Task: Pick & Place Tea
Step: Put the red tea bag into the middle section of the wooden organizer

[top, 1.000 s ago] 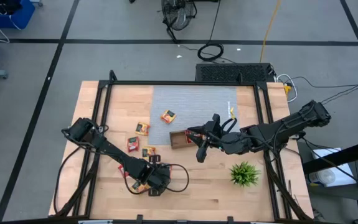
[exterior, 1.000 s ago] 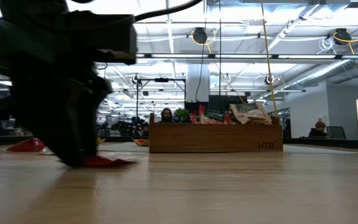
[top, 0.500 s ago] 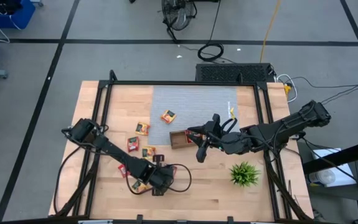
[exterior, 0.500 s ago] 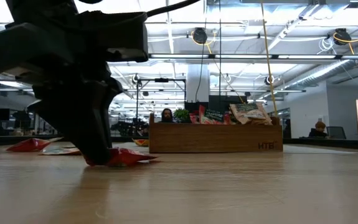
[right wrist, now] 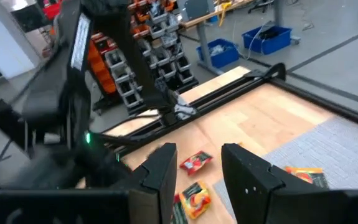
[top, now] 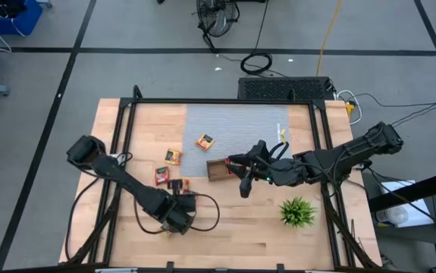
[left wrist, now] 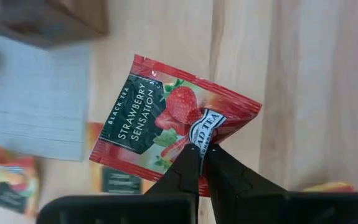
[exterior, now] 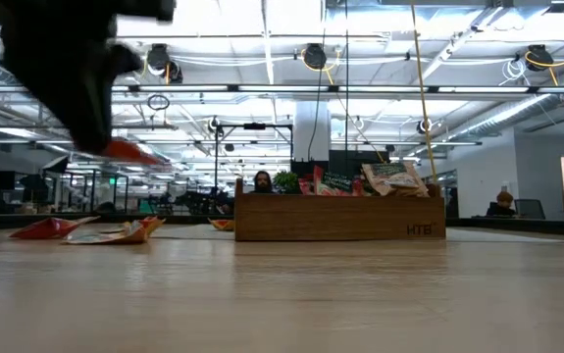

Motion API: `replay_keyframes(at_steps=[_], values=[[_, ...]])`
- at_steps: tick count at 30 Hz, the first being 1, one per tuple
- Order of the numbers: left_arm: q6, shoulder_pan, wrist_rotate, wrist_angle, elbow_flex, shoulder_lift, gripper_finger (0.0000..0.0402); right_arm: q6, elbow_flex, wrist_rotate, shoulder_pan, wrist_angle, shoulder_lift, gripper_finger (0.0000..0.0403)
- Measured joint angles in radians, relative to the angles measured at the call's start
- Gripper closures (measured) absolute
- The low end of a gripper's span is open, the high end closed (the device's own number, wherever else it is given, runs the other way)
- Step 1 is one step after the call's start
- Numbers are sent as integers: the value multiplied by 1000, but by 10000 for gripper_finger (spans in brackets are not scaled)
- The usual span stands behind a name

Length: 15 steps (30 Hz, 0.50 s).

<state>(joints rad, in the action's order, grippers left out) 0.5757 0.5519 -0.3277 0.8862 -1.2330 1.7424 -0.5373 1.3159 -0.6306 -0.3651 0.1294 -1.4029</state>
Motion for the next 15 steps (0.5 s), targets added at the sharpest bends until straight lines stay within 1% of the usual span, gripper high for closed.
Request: replay_keyframes(at_steps=[2, 6, 8, 11, 15], values=[[-19, -7, -14, 51, -32, -32, 386, -4, 0, 5, 4, 2, 0, 286], [-75, -28, -80, 198, -130, -72, 386, -54, 0, 7, 14, 1, 13, 286], [-134, -44, -115, 258, -196, -90, 386, -78, 0, 9, 27, -2, 14, 286], [-235, -73, -183, 352, -302, -92, 386, -95, 0, 62, 48, 2, 19, 286], [-412, -111, -268, 411, -443, -93, 387, -159, 0, 110, 80, 1, 22, 286]])
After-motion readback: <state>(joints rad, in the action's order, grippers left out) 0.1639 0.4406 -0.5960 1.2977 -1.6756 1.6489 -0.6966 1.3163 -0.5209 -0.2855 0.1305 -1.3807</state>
